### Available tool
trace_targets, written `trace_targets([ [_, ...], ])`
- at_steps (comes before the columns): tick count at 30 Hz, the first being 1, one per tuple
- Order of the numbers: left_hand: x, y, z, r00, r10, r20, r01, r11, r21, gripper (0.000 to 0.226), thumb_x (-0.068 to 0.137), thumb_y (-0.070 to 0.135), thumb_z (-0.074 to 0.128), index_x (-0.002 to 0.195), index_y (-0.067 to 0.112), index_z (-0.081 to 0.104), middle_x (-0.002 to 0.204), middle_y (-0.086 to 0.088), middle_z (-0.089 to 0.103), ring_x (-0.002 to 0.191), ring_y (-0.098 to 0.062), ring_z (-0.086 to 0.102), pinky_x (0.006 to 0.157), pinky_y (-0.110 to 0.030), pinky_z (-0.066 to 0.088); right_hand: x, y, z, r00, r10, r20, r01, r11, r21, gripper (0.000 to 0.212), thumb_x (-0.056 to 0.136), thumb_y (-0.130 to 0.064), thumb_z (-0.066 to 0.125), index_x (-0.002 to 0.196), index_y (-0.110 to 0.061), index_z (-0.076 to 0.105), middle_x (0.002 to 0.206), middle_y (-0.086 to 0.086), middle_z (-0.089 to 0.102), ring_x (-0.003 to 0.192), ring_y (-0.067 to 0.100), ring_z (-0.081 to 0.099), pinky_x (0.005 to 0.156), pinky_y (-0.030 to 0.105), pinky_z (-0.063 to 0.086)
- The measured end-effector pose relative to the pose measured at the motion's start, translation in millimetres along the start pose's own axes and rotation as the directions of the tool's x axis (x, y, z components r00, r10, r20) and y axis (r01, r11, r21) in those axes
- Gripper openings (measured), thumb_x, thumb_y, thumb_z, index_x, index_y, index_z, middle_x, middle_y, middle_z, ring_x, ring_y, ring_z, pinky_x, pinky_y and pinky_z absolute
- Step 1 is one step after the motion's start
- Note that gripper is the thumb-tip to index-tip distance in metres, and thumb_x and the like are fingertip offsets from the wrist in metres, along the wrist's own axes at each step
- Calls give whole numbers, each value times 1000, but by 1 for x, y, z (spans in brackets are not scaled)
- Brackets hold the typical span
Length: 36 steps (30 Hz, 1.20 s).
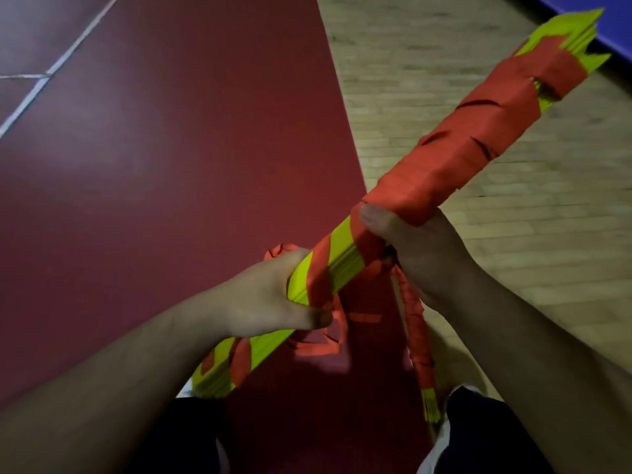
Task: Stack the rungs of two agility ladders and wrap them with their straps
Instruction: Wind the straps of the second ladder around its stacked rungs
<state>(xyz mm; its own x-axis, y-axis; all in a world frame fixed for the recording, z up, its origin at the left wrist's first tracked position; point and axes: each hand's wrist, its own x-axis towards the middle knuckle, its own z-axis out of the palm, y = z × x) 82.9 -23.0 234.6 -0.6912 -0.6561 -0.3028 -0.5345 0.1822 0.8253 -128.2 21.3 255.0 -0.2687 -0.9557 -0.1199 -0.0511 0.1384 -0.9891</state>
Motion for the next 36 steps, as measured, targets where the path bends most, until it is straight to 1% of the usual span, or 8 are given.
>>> trace_targets([
  [3,-7,-1,-6,969,43,243,23,965,-263,47,76,14,74,116,-3,57,108,-31,65,95,-28,63,93,-56,49,0,5,1,995,-61,81,56,996,66,24,59,-49,82,77,-35,77,80,-6,74,82,15,70,80,43,59],
  [7,-7,-1,1,975,76,210,-12,957,-290,53,72,21,72,110,-13,59,101,-34,64,91,-27,58,89,-61,48,1,2,-2,979,-110,169,107,994,29,36,60,-60,83,85,-36,78,88,-1,77,90,19,73,90,50,57],
  [11,-6,-4,-4,991,113,78,-78,931,-356,30,77,11,73,106,7,67,94,-7,69,87,-17,62,80,-39,54,7,-4,-18,953,-62,295,133,966,-224,75,44,-94,67,81,-30,73,61,1,66,57,17,63,61,36,51],
  [15,-4,-10,-8,999,54,-5,-52,936,-349,37,75,7,78,107,2,61,97,-29,67,85,-22,63,84,-49,54,6,-2,-14,952,-21,306,138,921,-365,66,46,-91,68,82,-36,69,60,-15,63,57,1,56,61,33,47],
  [20,0,-13,-2,979,23,-202,-9,998,70,35,81,29,81,97,24,50,77,10,57,67,4,51,65,-25,41,4,3,2,995,-16,102,61,891,-450,62,59,-84,67,75,-25,66,51,-13,59,50,1,53,57,31,45],
  [25,-1,-10,21,964,193,-184,-128,940,316,33,88,18,64,109,24,39,76,10,52,69,-8,54,57,-26,32,-4,13,12,984,33,-173,-94,930,-357,66,58,-88,66,62,-22,68,50,-10,63,47,2,58,55,26,42],
  [30,0,-4,14,988,138,-72,-138,990,10,57,77,20,79,124,26,47,101,6,68,92,-11,66,80,-34,53,-3,8,10,996,-9,-93,-10,980,-201,32,63,-68,66,63,-36,70,52,-12,59,51,2,55,61,34,44],
  [36,-6,-10,10,922,120,369,78,873,-481,32,76,11,66,104,-2,59,87,-8,70,81,-25,65,78,-34,53,-3,6,4,986,-106,129,126,979,-163,31,69,-61,66,62,-31,65,54,-7,53,55,12,51,57,34,40],
])
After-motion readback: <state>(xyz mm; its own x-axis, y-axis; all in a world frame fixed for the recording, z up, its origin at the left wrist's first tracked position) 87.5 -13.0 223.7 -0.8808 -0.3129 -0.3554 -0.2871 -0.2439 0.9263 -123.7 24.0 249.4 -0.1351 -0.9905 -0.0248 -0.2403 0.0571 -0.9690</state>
